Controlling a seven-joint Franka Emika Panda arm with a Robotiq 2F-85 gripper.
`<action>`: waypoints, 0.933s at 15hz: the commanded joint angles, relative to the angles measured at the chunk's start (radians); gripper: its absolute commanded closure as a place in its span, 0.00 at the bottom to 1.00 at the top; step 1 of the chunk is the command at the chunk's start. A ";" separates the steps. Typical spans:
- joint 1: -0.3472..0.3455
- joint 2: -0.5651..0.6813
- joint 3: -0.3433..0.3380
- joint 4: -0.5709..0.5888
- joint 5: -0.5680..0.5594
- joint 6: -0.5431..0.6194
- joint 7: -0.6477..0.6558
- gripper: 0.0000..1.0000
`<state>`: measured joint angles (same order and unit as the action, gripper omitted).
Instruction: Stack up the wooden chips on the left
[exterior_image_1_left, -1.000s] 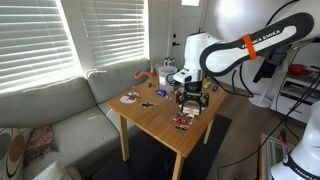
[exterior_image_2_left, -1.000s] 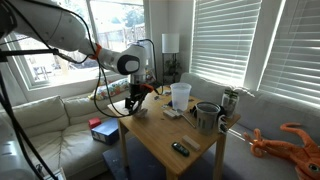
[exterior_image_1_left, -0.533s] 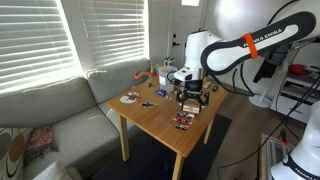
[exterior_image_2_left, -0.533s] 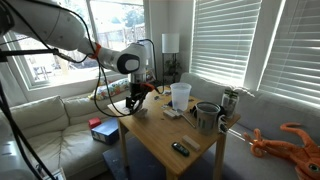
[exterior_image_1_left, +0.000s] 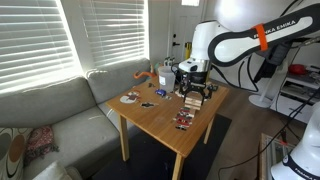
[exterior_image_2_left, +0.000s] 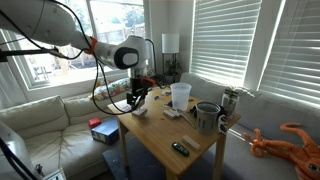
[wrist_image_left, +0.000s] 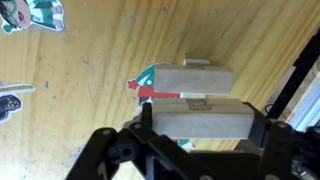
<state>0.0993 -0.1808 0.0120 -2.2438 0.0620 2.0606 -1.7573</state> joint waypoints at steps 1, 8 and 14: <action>-0.013 -0.027 -0.004 -0.034 -0.033 0.015 0.000 0.40; -0.018 -0.006 -0.007 -0.023 -0.049 0.015 -0.012 0.40; -0.018 0.011 -0.007 -0.020 -0.046 0.016 -0.015 0.40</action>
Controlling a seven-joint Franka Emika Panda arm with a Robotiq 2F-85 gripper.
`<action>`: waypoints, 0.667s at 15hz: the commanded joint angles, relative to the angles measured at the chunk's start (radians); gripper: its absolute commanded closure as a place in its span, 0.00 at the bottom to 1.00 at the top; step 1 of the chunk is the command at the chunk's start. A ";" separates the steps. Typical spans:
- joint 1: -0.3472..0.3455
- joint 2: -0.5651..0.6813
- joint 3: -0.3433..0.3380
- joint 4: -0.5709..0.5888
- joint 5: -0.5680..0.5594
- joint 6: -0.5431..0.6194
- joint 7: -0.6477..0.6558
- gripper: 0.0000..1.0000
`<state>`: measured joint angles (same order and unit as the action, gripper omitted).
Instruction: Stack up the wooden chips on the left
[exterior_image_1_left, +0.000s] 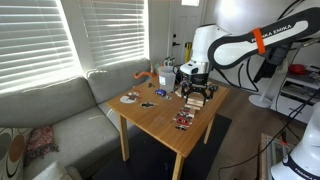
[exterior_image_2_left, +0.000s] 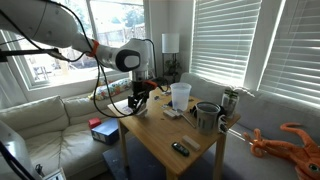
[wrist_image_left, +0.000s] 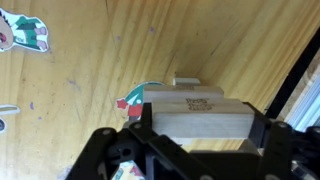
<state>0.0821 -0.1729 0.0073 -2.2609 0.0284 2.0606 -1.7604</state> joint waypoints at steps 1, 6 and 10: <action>-0.001 0.005 -0.002 -0.003 -0.011 0.020 -0.014 0.40; -0.001 0.012 -0.001 0.000 -0.016 0.023 -0.021 0.40; -0.002 0.015 0.000 0.000 -0.014 0.025 -0.017 0.40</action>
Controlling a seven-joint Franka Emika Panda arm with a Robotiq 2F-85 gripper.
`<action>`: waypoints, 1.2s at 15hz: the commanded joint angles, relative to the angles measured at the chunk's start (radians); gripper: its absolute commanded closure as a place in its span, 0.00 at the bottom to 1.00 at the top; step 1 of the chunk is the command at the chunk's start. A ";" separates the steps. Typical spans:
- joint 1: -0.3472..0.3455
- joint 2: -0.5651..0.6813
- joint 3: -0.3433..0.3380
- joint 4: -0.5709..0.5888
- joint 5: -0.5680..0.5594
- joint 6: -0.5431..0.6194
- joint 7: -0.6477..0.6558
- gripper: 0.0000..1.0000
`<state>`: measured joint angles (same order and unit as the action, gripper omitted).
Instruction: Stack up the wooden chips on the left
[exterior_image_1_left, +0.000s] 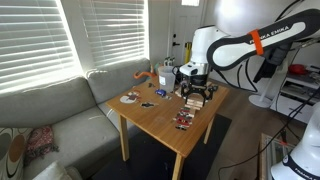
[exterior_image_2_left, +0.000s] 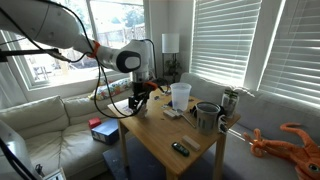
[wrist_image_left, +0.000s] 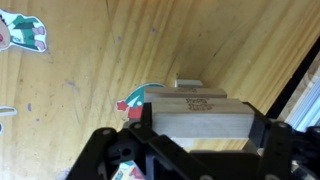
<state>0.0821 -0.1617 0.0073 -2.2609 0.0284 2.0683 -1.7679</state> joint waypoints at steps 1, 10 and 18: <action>-0.002 0.005 0.000 0.000 -0.013 0.018 -0.008 0.40; -0.002 0.017 0.003 0.004 -0.018 0.037 0.000 0.40; -0.002 0.021 0.004 0.005 -0.018 0.036 0.005 0.00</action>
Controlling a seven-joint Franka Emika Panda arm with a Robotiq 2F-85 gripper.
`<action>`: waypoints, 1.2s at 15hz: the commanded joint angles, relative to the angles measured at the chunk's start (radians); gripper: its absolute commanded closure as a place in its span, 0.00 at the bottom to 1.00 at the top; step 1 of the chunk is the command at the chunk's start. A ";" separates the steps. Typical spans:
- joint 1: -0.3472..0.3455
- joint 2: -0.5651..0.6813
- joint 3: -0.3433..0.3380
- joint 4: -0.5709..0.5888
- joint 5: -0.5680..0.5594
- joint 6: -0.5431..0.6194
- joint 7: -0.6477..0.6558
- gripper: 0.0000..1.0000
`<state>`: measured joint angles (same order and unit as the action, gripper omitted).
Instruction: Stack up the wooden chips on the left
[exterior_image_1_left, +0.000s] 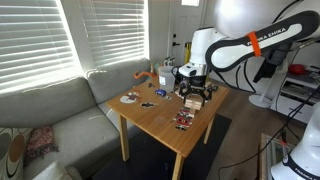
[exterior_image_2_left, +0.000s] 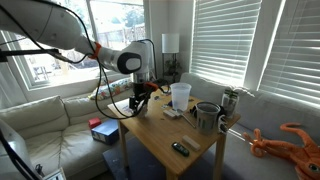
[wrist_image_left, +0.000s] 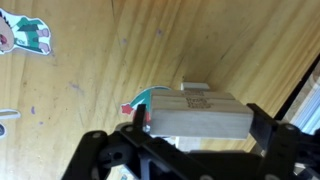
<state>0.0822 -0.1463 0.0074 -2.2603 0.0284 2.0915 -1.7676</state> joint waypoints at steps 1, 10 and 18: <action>-0.002 0.005 0.004 0.004 -0.018 0.013 0.005 0.00; -0.004 0.025 0.004 0.008 -0.020 0.013 0.008 0.00; -0.006 0.037 0.005 0.008 -0.021 0.016 0.009 0.00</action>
<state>0.0821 -0.1183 0.0074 -2.2602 0.0284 2.0927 -1.7672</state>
